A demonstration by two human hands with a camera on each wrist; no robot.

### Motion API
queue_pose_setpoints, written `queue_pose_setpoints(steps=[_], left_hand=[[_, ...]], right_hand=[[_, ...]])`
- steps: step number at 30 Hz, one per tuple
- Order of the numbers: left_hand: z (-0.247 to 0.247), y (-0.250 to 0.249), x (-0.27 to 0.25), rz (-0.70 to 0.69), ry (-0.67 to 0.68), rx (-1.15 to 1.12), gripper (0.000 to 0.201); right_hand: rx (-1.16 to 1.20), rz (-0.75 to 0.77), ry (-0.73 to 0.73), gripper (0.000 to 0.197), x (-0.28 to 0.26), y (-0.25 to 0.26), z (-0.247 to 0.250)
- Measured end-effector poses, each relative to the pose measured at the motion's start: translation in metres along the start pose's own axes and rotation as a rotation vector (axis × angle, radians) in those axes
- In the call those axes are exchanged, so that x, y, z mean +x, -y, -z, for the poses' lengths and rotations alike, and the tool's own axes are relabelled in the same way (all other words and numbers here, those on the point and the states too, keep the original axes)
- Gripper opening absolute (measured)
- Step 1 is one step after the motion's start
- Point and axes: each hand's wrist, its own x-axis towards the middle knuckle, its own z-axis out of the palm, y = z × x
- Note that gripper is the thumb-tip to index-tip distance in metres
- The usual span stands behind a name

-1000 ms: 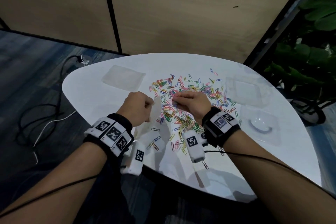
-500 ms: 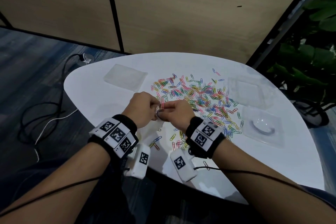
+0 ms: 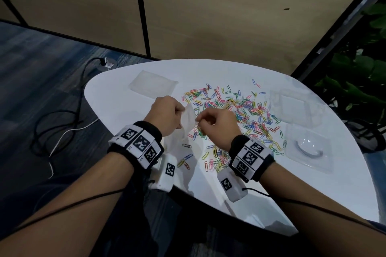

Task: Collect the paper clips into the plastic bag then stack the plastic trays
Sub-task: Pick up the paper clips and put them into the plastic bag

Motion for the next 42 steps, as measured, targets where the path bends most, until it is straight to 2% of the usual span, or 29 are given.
queue_pose_setpoints(steps=[1, 4, 5, 7, 9, 14, 17, 19, 21, 26, 28, 30, 34, 37, 40, 42], left_hand=[[0.001, 0.001, 0.001, 0.006, -0.005, 0.006, 0.028], [0.003, 0.003, 0.003, 0.005, -0.008, 0.028, 0.025], [0.002, 0.003, 0.004, 0.001, -0.007, 0.035, 0.025], [0.003, 0.004, 0.005, -0.006, -0.005, 0.044, 0.025], [0.003, 0.004, 0.004, -0.009, -0.001, 0.051, 0.026], [0.006, -0.002, -0.001, -0.027, 0.004, 0.079, 0.028], [0.004, -0.004, -0.002, -0.023, 0.019, 0.099, 0.028], [0.001, -0.005, -0.003, -0.026, 0.031, 0.117, 0.029], [-0.001, -0.005, -0.003, -0.028, 0.045, 0.129, 0.03], [-0.007, -0.005, -0.003, -0.015, 0.091, 0.165, 0.031], [-0.009, -0.006, -0.003, -0.019, 0.103, 0.176, 0.032], [-0.01, -0.007, -0.003, -0.026, 0.11, 0.185, 0.031], [-0.012, -0.01, -0.004, -0.03, 0.122, 0.181, 0.029], [-0.014, -0.011, -0.005, -0.028, 0.136, 0.183, 0.03], [-0.015, -0.012, -0.006, -0.041, 0.136, 0.188, 0.03], [-0.016, -0.013, -0.006, -0.054, 0.127, 0.189, 0.03]], right_hand=[[-0.066, 0.034, 0.099, 0.022, -0.006, -0.006, -0.004], [-0.494, 0.246, 0.559, 0.034, -0.034, -0.03, -0.034], [-0.617, 0.361, 0.65, 0.042, -0.045, -0.041, -0.047], [-0.777, 0.538, 0.739, 0.058, -0.062, -0.061, -0.068], [-0.888, 0.545, 0.76, 0.066, -0.073, -0.075, -0.073], [-1.143, 0.492, 0.648, 0.066, -0.08, -0.101, -0.04], [-1.191, 0.309, 0.585, 0.075, -0.066, -0.112, -0.02], [-1.137, 0.184, 0.594, 0.076, -0.057, -0.111, -0.015], [-1.056, 0.16, 0.566, 0.07, -0.049, -0.11, -0.016], [-0.979, 0.245, 0.404, 0.023, -0.034, -0.11, -0.021], [-0.953, 0.208, 0.386, 0.016, -0.028, -0.108, -0.015], [-0.838, 0.105, 0.33, 0.015, -0.022, -0.107, -0.004], [-0.421, -0.207, 0.062, 0.011, -0.011, -0.101, 0.023], [0.07, -0.424, -0.03, 0.012, -0.004, -0.086, 0.039], [0.605, -0.466, -0.03, 0.024, -0.002, -0.057, 0.043], [0.803, -0.451, -0.005, 0.029, -0.002, -0.036, 0.036]])
